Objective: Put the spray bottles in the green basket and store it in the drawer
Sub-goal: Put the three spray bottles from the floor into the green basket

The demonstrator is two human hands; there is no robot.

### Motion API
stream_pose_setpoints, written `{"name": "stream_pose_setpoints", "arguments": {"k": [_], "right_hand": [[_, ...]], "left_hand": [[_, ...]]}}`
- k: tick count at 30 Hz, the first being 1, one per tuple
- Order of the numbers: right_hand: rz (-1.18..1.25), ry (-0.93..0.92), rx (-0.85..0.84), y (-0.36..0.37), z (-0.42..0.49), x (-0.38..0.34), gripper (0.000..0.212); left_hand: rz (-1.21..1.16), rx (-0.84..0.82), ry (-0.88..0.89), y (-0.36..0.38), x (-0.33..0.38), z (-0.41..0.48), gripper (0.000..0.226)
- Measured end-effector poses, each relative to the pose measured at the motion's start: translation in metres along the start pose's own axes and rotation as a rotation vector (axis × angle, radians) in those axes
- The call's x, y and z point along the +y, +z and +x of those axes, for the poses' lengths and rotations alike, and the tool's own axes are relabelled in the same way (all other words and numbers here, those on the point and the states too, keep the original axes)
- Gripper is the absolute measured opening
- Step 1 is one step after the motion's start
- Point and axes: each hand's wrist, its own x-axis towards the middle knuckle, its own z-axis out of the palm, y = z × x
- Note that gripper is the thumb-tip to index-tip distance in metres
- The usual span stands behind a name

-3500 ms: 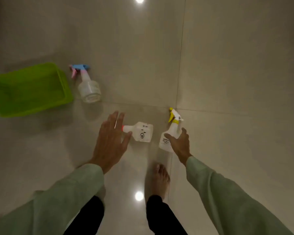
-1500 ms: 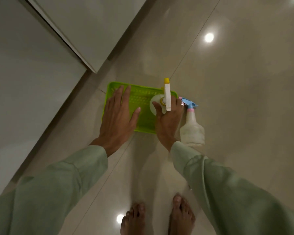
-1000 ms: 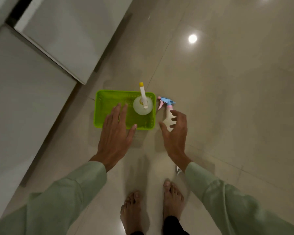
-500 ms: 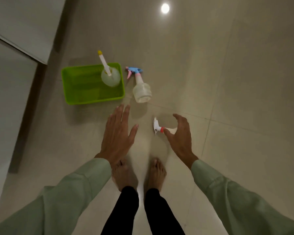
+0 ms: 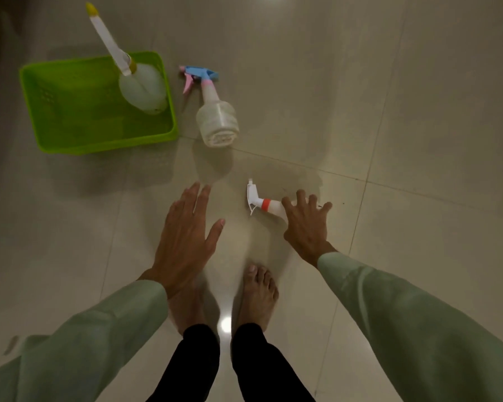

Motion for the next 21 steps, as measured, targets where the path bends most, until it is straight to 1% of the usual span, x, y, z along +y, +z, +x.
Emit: {"name": "stream_pose_setpoints", "arguments": {"k": [1,3,5,7,10,13,15,17,19,21], "right_hand": [[0.035,0.004,0.003,-0.001,0.001,0.001,0.069],[0.168,0.041,-0.02,-0.011,-0.003,0.002,0.068],[0.384,0.073,-0.033,-0.032,-0.012,-0.001,0.074],[0.582,0.07,-0.027,-0.058,-0.025,-0.01,0.074],[0.745,0.027,0.042,-0.104,-0.046,-0.033,0.053],[0.897,-0.042,0.11,-0.156,-0.058,-0.067,0.043],[0.96,-0.127,0.173,-0.195,-0.059,-0.094,0.041],[0.935,-0.212,0.238,-0.23,-0.054,-0.123,0.041],[0.903,-0.265,0.292,-0.262,-0.044,-0.155,0.045],[0.94,-0.315,0.293,-0.282,-0.031,-0.183,0.052]], "left_hand": [[0.001,-0.002,-0.006,0.0,0.0,0.001,0.068],[-0.008,-0.002,-0.017,-0.007,0.005,0.001,0.068],[-0.043,0.021,-0.039,-0.025,0.013,-0.003,0.068],[-0.074,0.056,-0.064,-0.05,0.021,-0.006,0.068],[-0.071,0.109,-0.089,-0.103,0.024,-0.011,0.068],[-0.051,0.194,-0.107,-0.161,0.014,-0.015,0.067],[-0.046,0.264,-0.122,-0.203,0.002,-0.018,0.067],[-0.038,0.326,-0.14,-0.237,-0.012,-0.02,0.069],[-0.044,0.381,-0.168,-0.267,-0.031,-0.02,0.069],[-0.061,0.42,-0.192,-0.284,-0.053,-0.016,0.069]]}}
